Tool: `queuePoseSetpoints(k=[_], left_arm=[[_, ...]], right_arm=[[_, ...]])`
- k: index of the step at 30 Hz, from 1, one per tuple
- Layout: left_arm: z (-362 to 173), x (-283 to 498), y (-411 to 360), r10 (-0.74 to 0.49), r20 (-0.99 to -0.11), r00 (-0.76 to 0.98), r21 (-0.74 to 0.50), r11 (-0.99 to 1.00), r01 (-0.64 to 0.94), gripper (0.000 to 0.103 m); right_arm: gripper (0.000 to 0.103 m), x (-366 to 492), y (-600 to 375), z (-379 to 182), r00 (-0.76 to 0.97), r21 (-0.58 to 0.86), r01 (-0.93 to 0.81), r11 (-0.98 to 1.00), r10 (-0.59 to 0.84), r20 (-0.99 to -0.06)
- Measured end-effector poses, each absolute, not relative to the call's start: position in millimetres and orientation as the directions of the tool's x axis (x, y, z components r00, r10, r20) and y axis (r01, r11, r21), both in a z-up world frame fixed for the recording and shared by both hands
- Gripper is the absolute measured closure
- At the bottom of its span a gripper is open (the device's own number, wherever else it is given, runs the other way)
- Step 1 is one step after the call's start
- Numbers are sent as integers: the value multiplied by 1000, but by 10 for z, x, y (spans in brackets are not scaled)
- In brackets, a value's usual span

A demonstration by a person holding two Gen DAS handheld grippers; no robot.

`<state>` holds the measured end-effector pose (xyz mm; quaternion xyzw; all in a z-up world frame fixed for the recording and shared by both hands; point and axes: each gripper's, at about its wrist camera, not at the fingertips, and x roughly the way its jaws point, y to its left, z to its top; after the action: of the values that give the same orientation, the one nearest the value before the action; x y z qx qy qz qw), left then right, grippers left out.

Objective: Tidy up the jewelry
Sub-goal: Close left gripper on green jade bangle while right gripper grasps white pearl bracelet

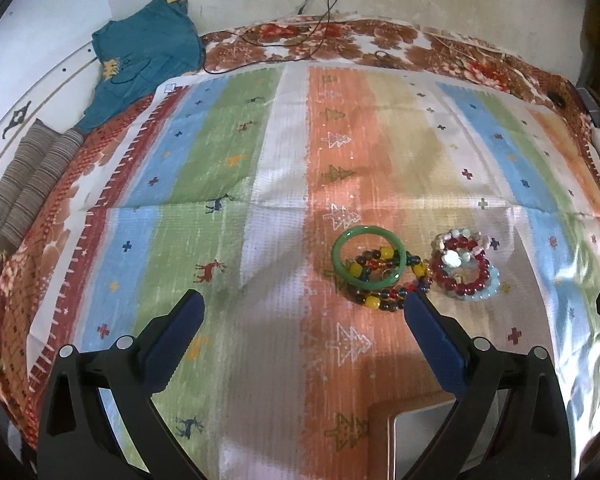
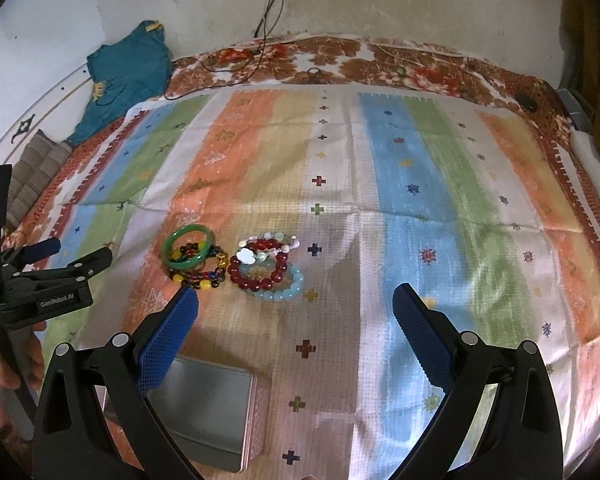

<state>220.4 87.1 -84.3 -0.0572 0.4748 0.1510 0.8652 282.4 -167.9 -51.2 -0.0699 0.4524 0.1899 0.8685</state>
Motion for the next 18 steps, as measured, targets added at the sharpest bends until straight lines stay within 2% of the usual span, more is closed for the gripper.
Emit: queuePoseSetpoints(k=[18], left_arm=[[-1216,2666,1049,179,-868,464,36,953,-301,6]], right_arm=[[4,3287,-1532,-895,458,63,-364,929,237,-857]])
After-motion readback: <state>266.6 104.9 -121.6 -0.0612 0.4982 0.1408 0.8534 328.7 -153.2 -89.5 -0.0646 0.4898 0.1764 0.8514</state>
